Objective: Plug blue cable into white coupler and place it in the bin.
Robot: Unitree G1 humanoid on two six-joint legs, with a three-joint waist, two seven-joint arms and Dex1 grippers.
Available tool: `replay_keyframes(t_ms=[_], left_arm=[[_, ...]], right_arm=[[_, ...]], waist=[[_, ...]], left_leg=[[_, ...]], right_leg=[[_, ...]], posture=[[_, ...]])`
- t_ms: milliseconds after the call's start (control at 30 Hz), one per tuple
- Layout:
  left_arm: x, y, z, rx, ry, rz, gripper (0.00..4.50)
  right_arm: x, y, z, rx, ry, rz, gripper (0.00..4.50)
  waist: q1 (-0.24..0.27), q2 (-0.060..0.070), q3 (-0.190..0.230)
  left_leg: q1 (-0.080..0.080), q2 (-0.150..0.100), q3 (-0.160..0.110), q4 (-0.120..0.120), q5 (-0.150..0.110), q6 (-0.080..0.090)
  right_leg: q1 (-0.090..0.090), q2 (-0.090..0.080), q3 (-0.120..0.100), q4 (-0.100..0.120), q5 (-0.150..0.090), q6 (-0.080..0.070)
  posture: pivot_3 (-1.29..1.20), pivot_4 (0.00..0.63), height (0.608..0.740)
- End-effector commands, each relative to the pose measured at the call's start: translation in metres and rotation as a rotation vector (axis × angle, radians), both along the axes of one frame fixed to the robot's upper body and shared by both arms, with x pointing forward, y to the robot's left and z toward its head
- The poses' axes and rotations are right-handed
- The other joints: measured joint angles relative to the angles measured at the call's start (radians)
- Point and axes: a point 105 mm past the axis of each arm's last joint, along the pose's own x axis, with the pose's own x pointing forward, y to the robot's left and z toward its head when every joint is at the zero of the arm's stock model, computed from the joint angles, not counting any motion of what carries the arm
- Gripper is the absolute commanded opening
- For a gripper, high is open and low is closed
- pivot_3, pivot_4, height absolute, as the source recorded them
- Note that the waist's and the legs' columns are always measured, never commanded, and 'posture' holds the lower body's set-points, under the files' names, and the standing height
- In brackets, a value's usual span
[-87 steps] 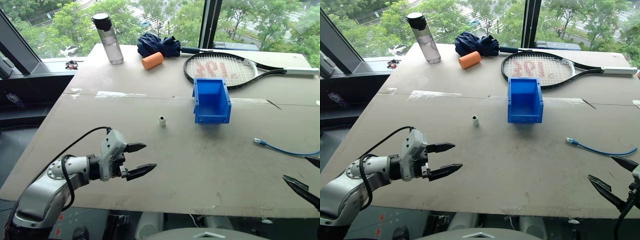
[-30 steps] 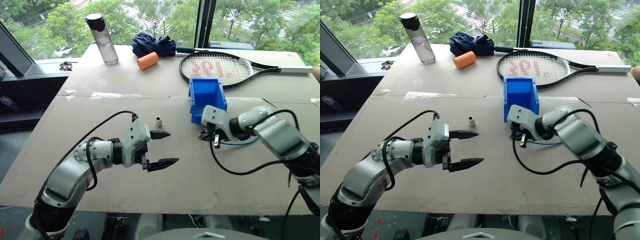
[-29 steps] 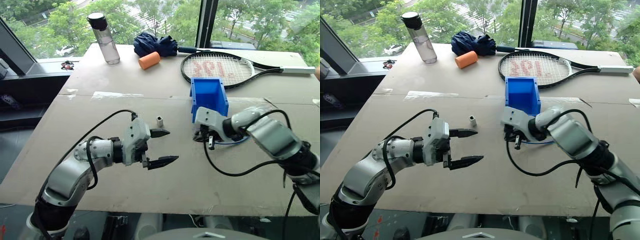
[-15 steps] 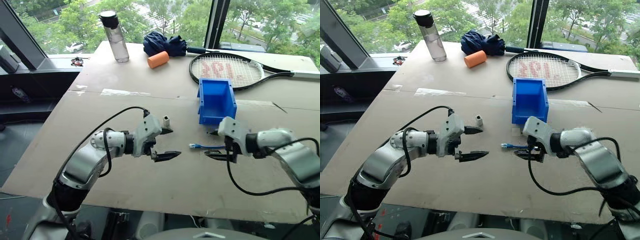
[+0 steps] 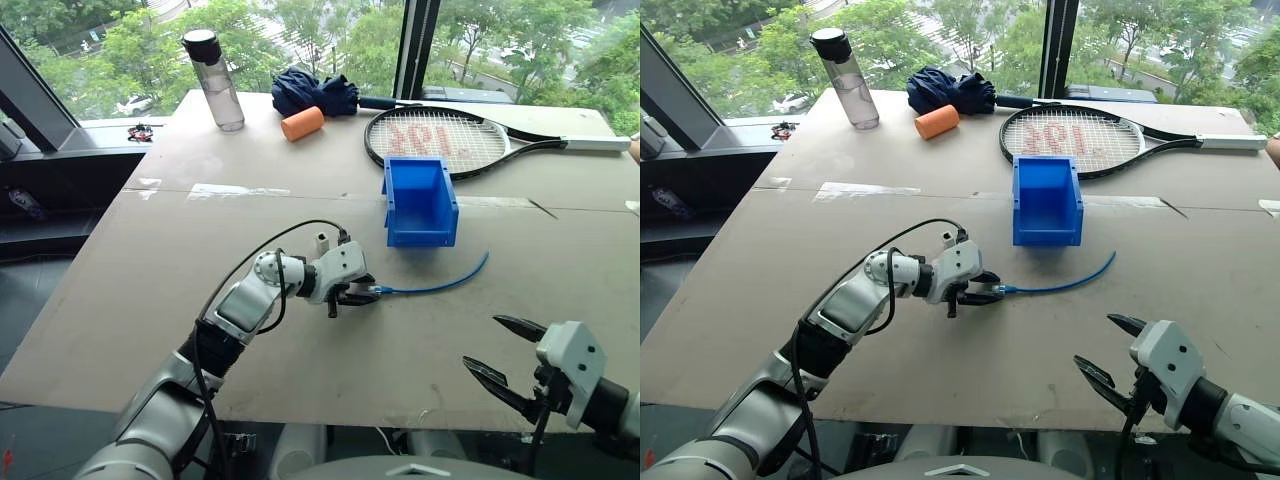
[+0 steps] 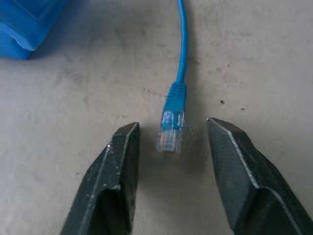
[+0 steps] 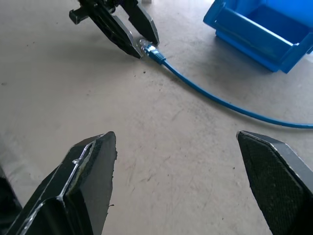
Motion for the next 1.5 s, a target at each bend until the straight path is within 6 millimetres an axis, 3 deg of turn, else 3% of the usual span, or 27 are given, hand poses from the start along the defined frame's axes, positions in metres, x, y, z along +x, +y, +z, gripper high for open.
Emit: replay_keyframes(t_ms=[33,133,267,333,433,567,767,933,1033,1200,1267,1433,1500], left_arm=[[-0.004,0.001,-0.011,0.012,0.034,-0.049,0.11],[-0.011,-0.005,0.001,-0.096,0.094,-0.081,0.03],[-0.020,-0.010,0.058,-0.477,0.500,-0.036,0.03],[-0.029,-0.004,0.078,-0.542,0.616,-0.079,0.03],[-0.037,0.004,0.106,-0.633,0.736,-0.115,0.03],[-0.045,0.004,0.115,-0.656,0.777,-0.133,0.03],[-0.049,0.002,0.122,-0.678,0.796,-0.148,0.03],[-0.053,0.000,0.122,-0.685,0.815,-0.161,0.03],[-0.056,-0.003,0.121,-0.680,0.816,-0.173,0.00],[-0.060,-0.006,0.121,-0.689,0.814,-0.177,0.00],[-0.061,-0.005,0.119,-0.684,0.816,-0.172,0.00],[-0.058,-0.003,0.113,-0.686,0.779,-0.124,0.00],[-0.058,0.005,0.114,-0.697,0.774,-0.103,0.97]], right_arm=[[-0.001,0.014,0.006,0.082,0.005,0.004,3.97],[0.003,0.030,0.005,0.256,0.069,-0.019,3.97],[0.010,0.051,0.003,0.499,0.163,-0.009,3.97],[0.017,0.057,0.007,0.631,0.188,-0.021,3.97],[0.029,0.067,0.030,0.861,0.183,0.011,3.97],[0.031,0.080,0.057,0.998,0.198,0.139,3.97],[0.045,0.086,0.074,1.107,0.249,0.185,3.97],[0.048,0.089,0.075,1.126,0.293,0.198,3.97],[0.049,0.092,0.077,1.145,0.304,0.210,3.15],[0.049,0.093,0.078,1.164,0.306,0.211,0.82],[0.049,0.094,0.079,1.167,0.306,0.215,0.15],[0.049,0.093,0.080,1.165,0.310,0.227,0.01],[0.049,0.094,0.079,1.156,0.310,0.231,0.00]], waist=[[0.000,0.000,0.000],[0.000,0.000,0.000],[0.001,0.000,0.002],[-0.001,-0.001,0.002],[-0.010,0.000,0.003],[-0.011,0.002,0.002],[-0.012,0.002,0.002],[-0.011,0.002,0.003],[-0.012,0.002,0.003],[-0.012,0.002,0.003],[-0.012,0.002,0.003],[-0.012,0.002,0.003],[-0.012,0.002,0.003]], left_leg=[[0.000,0.000,0.000,0.000,0.000,0.000],[0.000,0.000,0.000,0.000,-0.001,0.001],[-0.002,0.004,-0.003,0.001,-0.001,0.001],[-0.003,0.005,-0.007,0.001,-0.001,0.001],[-0.002,0.004,-0.009,0.001,-0.001,0.001],[-0.001,0.003,-0.010,0.000,-0.001,0.001],[-0.001,-0.001,-0.011,0.000,-0.001,0.001],[-0.002,-0.002,-0.012,0.000,-0.001,0.001],[-0.002,-0.002,-0.011,0.000,-0.001,0.001],[-0.002,-0.002,-0.011,0.000,-0.001,0.001],[-0.002,-0.002,-0.011,0.000,-0.001,0.001],[-0.002,-0.002,-0.011,0.000,-0.001,0.001],[-0.002,-0.002,-0.011,0.000,-0.001,0.001]], right_leg=[[0.000,0.000,0.000,0.000,0.001,-0.001],[0.000,0.000,0.000,0.000,0.002,-0.003],[-0.001,-0.001,-0.002,0.000,0.001,-0.003],[-0.001,-0.002,-0.003,0.000,0.000,0.000],[0.000,-0.001,-0.004,0.000,0.000,0.000],[0.000,-0.001,-0.004,0.000,0.003,0.000],[0.000,-0.001,-0.004,0.000,0.003,0.000],[0.000,-0.001,-0.004,0.000,0.003,-0.001],[0.000,-0.001,-0.004,0.000,0.003,-0.001],[0.000,-0.001,-0.004,0.000,0.002,-0.002],[0.000,-0.001,-0.003,0.000,0.002,-0.002],[0.000,-0.001,-0.003,0.000,0.002,-0.003],[0.000,-0.001,-0.003,0.000,0.002,-0.003]], posture=[[0.00,0.150,0.740],[0.00,0.150,0.740],[0.00,0.150,0.740],[0.00,0.150,0.740],[0.00,0.150,0.740],[0.00,0.150,0.740],[0.00,0.150,0.740],[0.00,0.150,0.740],[0.00,0.150,0.740],[0.00,0.150,0.740],[0.00,0.150,0.740],[0.00,0.150,0.740],[0.00,0.150,0.740]])
